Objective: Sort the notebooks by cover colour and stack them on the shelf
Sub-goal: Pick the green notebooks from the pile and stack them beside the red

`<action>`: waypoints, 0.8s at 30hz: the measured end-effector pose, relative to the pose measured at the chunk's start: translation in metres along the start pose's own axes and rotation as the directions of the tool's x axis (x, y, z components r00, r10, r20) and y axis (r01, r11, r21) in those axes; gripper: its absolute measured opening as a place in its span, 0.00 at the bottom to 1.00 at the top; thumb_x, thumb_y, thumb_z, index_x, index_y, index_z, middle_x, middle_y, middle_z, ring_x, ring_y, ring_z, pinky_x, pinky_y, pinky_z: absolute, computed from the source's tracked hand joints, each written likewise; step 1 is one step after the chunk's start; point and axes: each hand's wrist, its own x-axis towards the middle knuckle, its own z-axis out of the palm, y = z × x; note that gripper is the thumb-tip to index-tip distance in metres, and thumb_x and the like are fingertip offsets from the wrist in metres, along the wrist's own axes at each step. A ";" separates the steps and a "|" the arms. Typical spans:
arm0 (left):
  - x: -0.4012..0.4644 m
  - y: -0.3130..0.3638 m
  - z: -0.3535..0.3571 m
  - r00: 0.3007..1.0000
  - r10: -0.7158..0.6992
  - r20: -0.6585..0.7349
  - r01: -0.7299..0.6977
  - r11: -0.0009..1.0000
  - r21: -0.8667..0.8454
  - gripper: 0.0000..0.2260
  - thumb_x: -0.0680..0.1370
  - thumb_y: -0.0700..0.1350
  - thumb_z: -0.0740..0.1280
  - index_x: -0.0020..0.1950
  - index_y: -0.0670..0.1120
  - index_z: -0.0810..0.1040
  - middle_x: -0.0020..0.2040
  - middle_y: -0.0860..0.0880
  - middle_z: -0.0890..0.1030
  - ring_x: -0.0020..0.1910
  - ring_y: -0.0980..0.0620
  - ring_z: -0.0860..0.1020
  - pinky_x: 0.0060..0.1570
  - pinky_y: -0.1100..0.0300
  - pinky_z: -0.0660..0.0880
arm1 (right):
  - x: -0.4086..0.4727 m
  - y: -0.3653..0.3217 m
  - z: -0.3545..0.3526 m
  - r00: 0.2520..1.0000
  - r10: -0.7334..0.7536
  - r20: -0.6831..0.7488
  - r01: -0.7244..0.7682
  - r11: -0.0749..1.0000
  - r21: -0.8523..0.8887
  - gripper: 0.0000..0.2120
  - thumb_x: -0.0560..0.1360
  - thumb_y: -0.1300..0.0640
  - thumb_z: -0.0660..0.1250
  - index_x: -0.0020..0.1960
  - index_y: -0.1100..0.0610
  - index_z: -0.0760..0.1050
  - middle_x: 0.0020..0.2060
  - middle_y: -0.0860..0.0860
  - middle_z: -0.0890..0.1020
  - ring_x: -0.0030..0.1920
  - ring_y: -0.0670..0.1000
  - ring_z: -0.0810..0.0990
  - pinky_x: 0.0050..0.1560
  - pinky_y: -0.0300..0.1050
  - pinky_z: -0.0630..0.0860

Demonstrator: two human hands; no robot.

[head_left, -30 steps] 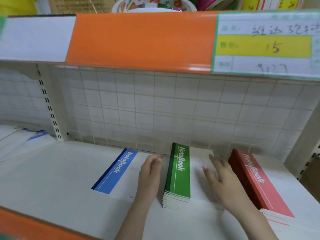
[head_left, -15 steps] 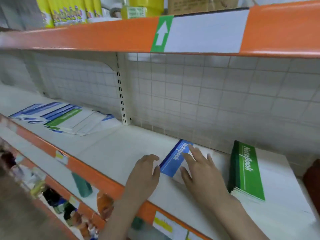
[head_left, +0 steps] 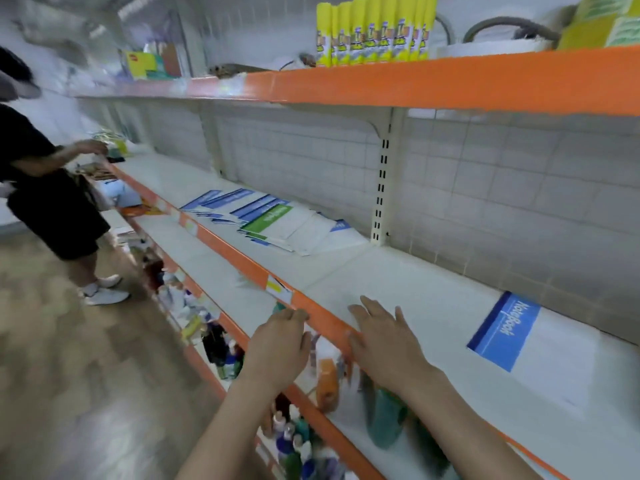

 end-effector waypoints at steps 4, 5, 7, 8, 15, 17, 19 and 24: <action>-0.010 -0.050 -0.008 0.996 -0.071 0.046 0.070 0.997 0.040 0.16 0.81 0.48 0.56 0.68 0.48 0.67 0.63 0.49 0.73 0.57 0.49 0.74 0.50 0.56 0.75 | 0.026 -0.041 0.019 0.997 -0.060 0.038 0.058 0.997 0.048 0.24 0.81 0.50 0.51 0.75 0.52 0.54 0.76 0.51 0.55 0.76 0.50 0.52 0.74 0.55 0.46; -0.012 -0.062 -0.011 0.995 -0.083 0.047 0.081 0.995 0.053 0.16 0.81 0.48 0.55 0.69 0.48 0.66 0.64 0.49 0.72 0.59 0.49 0.74 0.51 0.56 0.75 | 0.030 -0.050 0.023 0.996 -0.080 0.047 0.077 0.995 0.070 0.24 0.81 0.50 0.51 0.76 0.52 0.53 0.76 0.51 0.55 0.76 0.50 0.53 0.74 0.56 0.46; -0.014 -0.082 -0.018 0.993 -0.111 0.040 0.109 0.992 0.059 0.17 0.81 0.49 0.55 0.70 0.49 0.65 0.65 0.49 0.71 0.59 0.50 0.74 0.50 0.57 0.74 | 0.039 -0.068 0.027 0.990 -0.134 0.053 0.125 0.982 0.143 0.23 0.81 0.50 0.51 0.75 0.51 0.54 0.75 0.48 0.58 0.75 0.49 0.56 0.74 0.56 0.46; -0.015 -0.091 -0.021 0.992 -0.124 0.035 0.122 0.991 0.057 0.17 0.81 0.49 0.55 0.71 0.49 0.65 0.65 0.49 0.71 0.59 0.50 0.74 0.49 0.57 0.74 | 0.044 -0.076 0.028 0.986 -0.158 0.046 0.148 0.975 0.168 0.22 0.81 0.50 0.52 0.75 0.50 0.57 0.74 0.48 0.60 0.74 0.49 0.58 0.74 0.56 0.46; -0.009 -0.156 -0.035 0.978 -0.211 -0.001 0.211 0.977 0.029 0.17 0.81 0.48 0.56 0.71 0.48 0.66 0.65 0.49 0.72 0.61 0.49 0.73 0.52 0.55 0.76 | 0.094 -0.131 0.038 0.973 -0.228 0.025 0.218 0.955 0.200 0.18 0.81 0.51 0.54 0.70 0.51 0.65 0.71 0.46 0.66 0.71 0.47 0.64 0.74 0.54 0.45; -0.003 -0.174 -0.033 0.974 -0.227 0.015 0.227 0.974 0.023 0.18 0.81 0.48 0.56 0.71 0.48 0.65 0.65 0.49 0.72 0.61 0.49 0.73 0.51 0.56 0.75 | 0.112 -0.144 0.046 0.969 -0.244 0.036 0.234 0.956 0.177 0.19 0.81 0.51 0.54 0.71 0.52 0.64 0.72 0.47 0.65 0.70 0.48 0.64 0.75 0.54 0.46; 0.006 -0.190 -0.030 0.971 -0.233 0.047 0.232 0.973 0.012 0.18 0.81 0.47 0.56 0.71 0.47 0.65 0.66 0.48 0.71 0.62 0.49 0.72 0.52 0.55 0.75 | 0.132 -0.155 0.056 0.964 -0.265 0.036 0.257 0.955 0.149 0.19 0.81 0.51 0.54 0.71 0.52 0.64 0.71 0.48 0.65 0.70 0.49 0.65 0.75 0.54 0.50; 0.050 -0.239 -0.031 0.969 -0.239 0.067 0.242 0.969 -0.045 0.18 0.82 0.47 0.57 0.72 0.47 0.65 0.67 0.47 0.70 0.61 0.48 0.73 0.55 0.54 0.74 | 0.202 -0.181 0.076 0.954 -0.298 -0.014 0.297 0.943 0.150 0.19 0.80 0.52 0.55 0.71 0.51 0.64 0.71 0.46 0.66 0.70 0.49 0.64 0.74 0.53 0.49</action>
